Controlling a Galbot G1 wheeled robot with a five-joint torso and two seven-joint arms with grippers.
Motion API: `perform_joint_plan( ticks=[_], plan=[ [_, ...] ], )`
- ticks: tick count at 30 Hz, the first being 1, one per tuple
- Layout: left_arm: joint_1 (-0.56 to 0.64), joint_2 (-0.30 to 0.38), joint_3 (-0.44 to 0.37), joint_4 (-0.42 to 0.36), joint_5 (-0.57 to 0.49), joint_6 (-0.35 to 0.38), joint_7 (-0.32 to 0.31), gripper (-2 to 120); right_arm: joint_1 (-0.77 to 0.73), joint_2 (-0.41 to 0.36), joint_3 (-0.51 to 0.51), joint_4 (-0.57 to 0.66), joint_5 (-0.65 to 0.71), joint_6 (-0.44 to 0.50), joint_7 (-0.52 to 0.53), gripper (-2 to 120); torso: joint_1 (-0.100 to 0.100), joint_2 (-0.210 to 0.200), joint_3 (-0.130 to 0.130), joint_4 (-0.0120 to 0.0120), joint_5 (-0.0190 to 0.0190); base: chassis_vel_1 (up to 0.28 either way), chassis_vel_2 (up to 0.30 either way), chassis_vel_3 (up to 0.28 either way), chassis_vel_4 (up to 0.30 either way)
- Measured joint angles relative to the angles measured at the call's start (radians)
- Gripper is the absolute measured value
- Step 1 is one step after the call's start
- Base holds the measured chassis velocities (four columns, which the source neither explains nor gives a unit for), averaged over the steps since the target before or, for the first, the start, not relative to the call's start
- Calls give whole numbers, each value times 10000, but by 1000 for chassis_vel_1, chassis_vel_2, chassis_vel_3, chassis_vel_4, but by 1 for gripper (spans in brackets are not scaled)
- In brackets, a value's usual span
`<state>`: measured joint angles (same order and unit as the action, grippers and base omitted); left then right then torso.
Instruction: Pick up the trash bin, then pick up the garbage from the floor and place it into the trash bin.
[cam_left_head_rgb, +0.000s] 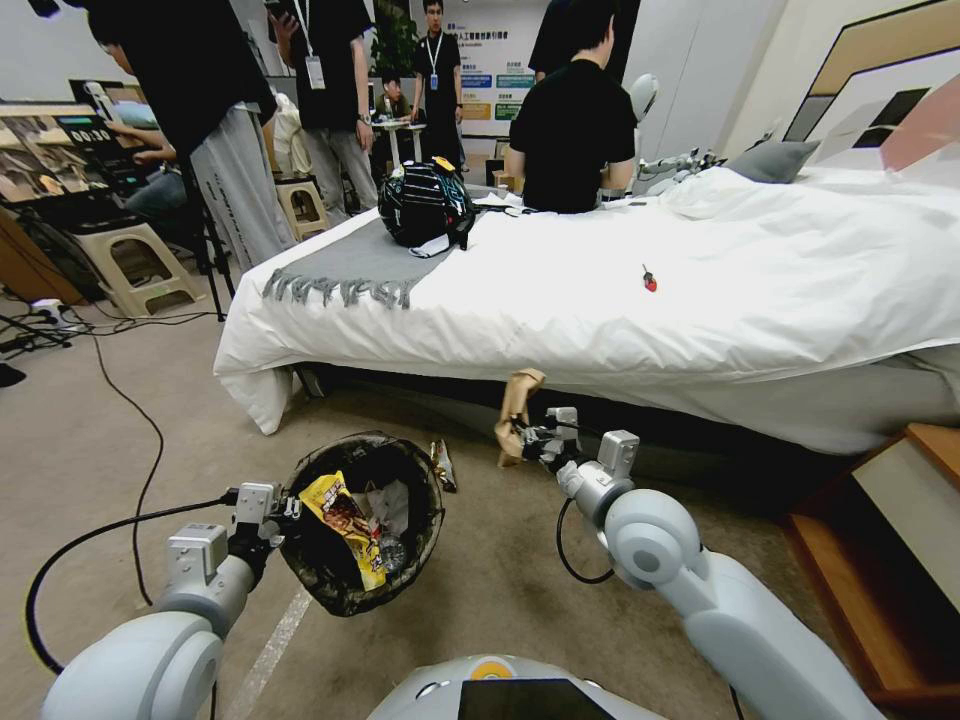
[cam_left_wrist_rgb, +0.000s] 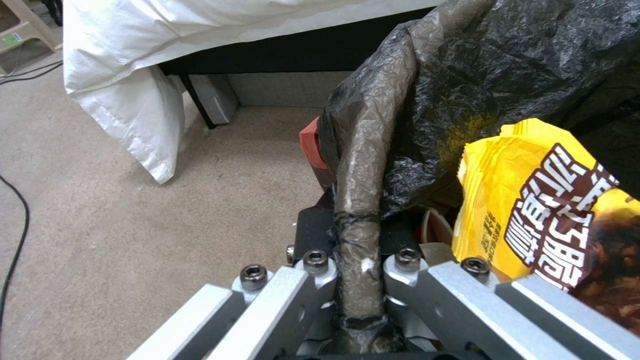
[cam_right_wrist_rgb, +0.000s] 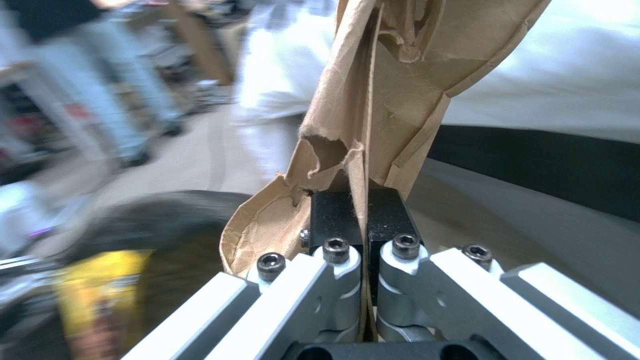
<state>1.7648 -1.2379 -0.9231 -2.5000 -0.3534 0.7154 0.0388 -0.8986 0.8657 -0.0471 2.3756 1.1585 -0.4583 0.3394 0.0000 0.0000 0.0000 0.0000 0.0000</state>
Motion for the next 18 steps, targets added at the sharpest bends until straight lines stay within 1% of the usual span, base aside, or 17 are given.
perform_joint_plan(
  ticks=[1, 3, 8, 10, 15, 18],
  plan=[
    [0, 0, 0, 0, 0, 0, 0, 1, 0, 0, 0, 0, 0, 0, 0, 0, 0, 0, 0, 0, 0, 0, 0, 0, 0],
    [-4, 10, 11, 0, -3, 11, -1, 1, 505, -54, -257, -60, 225, -25, -620, 0, 0, 0, 0, 0, 0, 0, 0, 0, 0],
    [-6, 12, 16, 0, -5, 23, -3, 1, 1161, -38, -582, -106, 794, -312, -918, 0, 0, 0, 1, 2, 0, 0, 0, 0, 0],
    [-12, 21, 27, 0, -5, 27, -5, 1, 1503, -42, -746, -128, 1020, -556, -1204, 0, 0, 0, 1, 0, 0, 0, 0, 0, 0],
    [-66, 67, 77, 0, -5, 30, -5, 1, 2119, -70, -1095, -343, 1031, -909, -1898, 0, 0, 0, 1, 0, -1, 0, 0, 0, 0],
    [-96, 90, 87, 0, -5, 29, -5, 1, 2431, -41, -1398, -465, 1059, -1054, -2015, 0, 0, 0, 1, 0, 0, 0, 0, 0, 0]
  ],
)
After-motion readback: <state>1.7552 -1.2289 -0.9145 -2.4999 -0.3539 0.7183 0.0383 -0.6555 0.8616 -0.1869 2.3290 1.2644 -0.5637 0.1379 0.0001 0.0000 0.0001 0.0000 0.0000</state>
